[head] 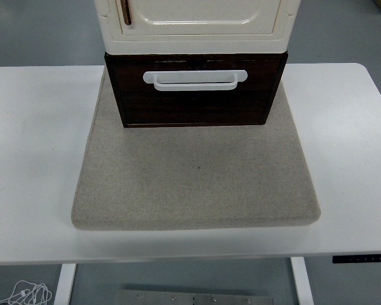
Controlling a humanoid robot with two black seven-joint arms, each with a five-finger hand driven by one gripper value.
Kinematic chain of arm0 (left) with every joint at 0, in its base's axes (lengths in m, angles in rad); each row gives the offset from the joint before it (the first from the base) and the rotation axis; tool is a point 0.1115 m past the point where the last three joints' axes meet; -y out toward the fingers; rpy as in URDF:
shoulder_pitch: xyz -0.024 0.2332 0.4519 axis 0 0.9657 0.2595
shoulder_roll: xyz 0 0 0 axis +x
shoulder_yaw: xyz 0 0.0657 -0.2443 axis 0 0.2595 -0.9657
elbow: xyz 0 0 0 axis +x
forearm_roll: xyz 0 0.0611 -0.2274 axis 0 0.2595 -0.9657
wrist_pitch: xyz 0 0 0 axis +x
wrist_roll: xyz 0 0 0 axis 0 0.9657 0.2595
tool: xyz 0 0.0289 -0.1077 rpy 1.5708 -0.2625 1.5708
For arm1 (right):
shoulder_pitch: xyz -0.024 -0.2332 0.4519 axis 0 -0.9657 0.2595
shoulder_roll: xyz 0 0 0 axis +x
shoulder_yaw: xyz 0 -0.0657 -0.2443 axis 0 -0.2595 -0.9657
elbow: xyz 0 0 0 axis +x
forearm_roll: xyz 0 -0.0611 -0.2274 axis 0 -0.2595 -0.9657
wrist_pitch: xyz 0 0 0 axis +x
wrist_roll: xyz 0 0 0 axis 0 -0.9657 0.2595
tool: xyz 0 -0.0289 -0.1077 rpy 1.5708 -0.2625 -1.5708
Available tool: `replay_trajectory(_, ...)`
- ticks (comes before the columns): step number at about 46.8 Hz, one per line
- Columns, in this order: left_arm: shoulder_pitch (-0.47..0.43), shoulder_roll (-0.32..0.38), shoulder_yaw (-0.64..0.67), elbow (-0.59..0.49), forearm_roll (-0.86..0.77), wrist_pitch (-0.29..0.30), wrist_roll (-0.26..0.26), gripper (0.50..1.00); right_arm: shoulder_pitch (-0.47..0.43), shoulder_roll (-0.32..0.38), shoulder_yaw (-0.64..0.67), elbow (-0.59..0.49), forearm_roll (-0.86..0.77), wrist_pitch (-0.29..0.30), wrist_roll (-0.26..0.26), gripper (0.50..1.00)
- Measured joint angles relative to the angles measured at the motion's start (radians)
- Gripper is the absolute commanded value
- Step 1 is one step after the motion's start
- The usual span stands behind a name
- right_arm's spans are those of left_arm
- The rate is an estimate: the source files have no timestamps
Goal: Open the drawer under the combination cabinet
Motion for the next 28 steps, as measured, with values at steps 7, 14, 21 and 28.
replay_trajectory(7,-0.104,0.048,0.082,-0.004,0.003,0.012,0.0,1.0,0.0,0.0,0.0,0.0,0.0,0.0,0.0,0.928)
replay_trajectory(14,-0.196,0.079,0.146,-0.037,0.052,0.012,0.0,1.0,0.0,0.0,0.0,0.0,0.0,0.0,0.0,0.926)
replay_trajectory(21,-0.268,0.132,0.148,-0.163,0.132,0.013,-0.001,1.0,0.0,0.0,0.0,0.0,0.0,0.0,0.0,0.928)
replay_trajectory(28,-0.325,0.18,0.148,-0.307,0.209,0.014,-0.001,1.0,0.0,0.0,0.0,0.0,0.0,0.0,0.0,0.926)
